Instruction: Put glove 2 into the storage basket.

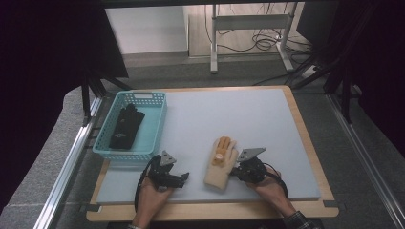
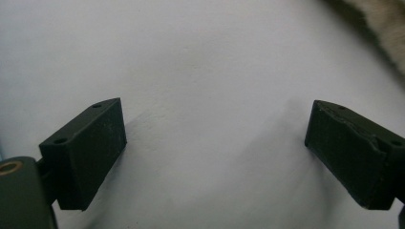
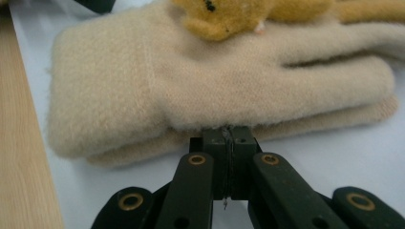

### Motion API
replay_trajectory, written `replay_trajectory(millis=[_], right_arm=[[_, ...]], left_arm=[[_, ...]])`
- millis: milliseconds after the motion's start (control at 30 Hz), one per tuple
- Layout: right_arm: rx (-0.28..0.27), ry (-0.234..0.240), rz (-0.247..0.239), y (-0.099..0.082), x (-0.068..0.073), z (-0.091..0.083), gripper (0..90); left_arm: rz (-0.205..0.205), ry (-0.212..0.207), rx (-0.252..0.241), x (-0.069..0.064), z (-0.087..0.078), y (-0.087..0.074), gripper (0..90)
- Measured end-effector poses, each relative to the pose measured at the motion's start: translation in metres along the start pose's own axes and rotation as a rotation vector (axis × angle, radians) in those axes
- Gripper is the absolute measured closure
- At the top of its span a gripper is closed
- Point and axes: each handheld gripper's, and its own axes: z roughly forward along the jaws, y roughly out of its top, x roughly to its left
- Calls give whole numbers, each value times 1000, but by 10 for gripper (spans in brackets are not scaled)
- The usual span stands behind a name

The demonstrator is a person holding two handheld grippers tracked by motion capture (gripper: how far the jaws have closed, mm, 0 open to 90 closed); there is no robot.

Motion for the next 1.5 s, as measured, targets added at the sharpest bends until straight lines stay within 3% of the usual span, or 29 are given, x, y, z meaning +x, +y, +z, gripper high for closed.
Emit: replay_trajectory(millis=[467,733,900,1133,1367,1500], right_arm=[[-29,-4,7,28,8,34,872],[-42,-1,15,35,6,43,850],[-39,-26,6,31,5,31,782],[-62,-123,11,16,-9,3,544],[-64,-216,50,-7,-28,-24,311],[-73,-252,79,-20,-38,-35,246]], left_arm=[[0,0,1,0,0,0,71],[-1,0,0,0,0,0,71],[-1,0,0,0,0,0,72],[0,0,0,0,0,0,72],[1,2,1,0,0,0,71],[0,3,2,0,0,0,70]])
